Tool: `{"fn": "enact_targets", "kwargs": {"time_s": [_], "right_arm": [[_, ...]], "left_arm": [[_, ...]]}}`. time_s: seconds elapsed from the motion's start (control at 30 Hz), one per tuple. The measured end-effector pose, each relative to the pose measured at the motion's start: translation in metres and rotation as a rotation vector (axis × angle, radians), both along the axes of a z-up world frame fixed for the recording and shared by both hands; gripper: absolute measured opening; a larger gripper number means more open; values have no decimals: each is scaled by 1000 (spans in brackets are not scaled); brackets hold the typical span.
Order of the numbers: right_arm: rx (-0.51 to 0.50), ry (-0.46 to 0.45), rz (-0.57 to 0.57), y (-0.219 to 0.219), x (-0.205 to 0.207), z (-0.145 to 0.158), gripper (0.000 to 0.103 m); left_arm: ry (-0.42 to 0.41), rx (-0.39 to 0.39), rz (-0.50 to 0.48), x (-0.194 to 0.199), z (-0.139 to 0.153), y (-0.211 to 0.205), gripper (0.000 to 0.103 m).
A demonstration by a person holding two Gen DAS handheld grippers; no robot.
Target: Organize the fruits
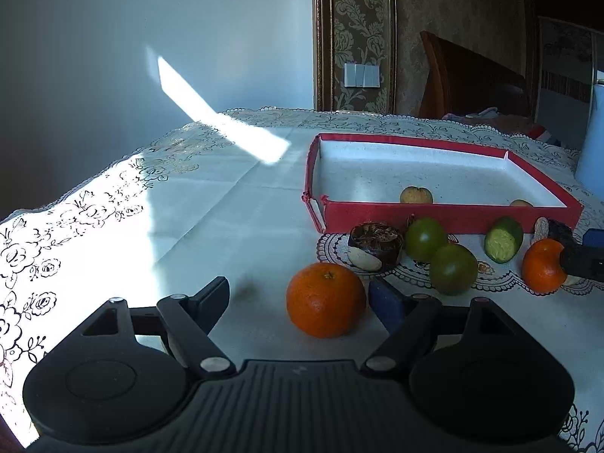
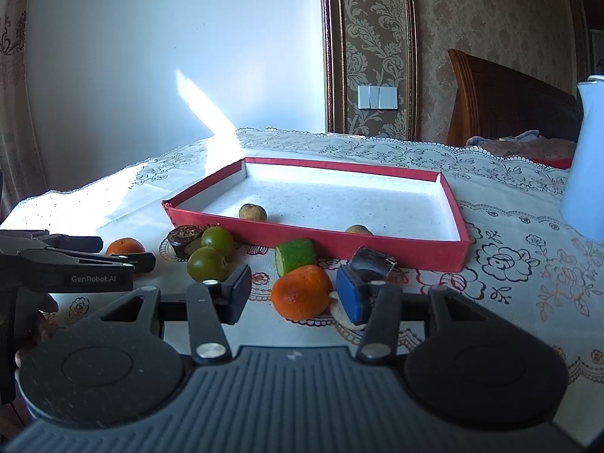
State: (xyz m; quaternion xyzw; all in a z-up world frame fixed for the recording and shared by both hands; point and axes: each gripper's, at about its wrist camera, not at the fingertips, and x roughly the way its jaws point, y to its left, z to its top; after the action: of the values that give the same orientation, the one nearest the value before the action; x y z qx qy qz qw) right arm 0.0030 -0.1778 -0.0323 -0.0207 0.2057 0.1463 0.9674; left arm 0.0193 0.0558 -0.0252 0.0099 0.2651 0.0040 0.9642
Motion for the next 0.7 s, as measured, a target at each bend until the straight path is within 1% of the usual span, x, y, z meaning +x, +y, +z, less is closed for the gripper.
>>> {"fn": "enact_targets", "kwargs": {"time_s": [0.1,0.2,0.37,0.43,0.5,0.57,0.6,0.7], "right_arm": [[-53,31,8,10,13,-3,47],[-130,38,4,19,21,-6,47],[-255,81,-30,31,30,-14,56],[-260,87,-33,32,31,-16,57],[-252,86,-48,29,32,-15,51],[-232,89,-62,24,33,-14,43],[-219,93,-69,21,34,-14,40],[-196,99,-65,16,34,-14,40]], "left_arm": [[19,-3,2,3,0,0,81],[22,2,-11,4,0,-2,81],[32,-5,-14,7,1,-5,81],[34,-7,-18,8,1,-6,81],[33,-7,-13,9,1,-6,80],[32,-8,-22,8,1,-7,68],[31,-6,-25,7,0,-8,66],[25,2,-35,6,0,-10,63]]}}
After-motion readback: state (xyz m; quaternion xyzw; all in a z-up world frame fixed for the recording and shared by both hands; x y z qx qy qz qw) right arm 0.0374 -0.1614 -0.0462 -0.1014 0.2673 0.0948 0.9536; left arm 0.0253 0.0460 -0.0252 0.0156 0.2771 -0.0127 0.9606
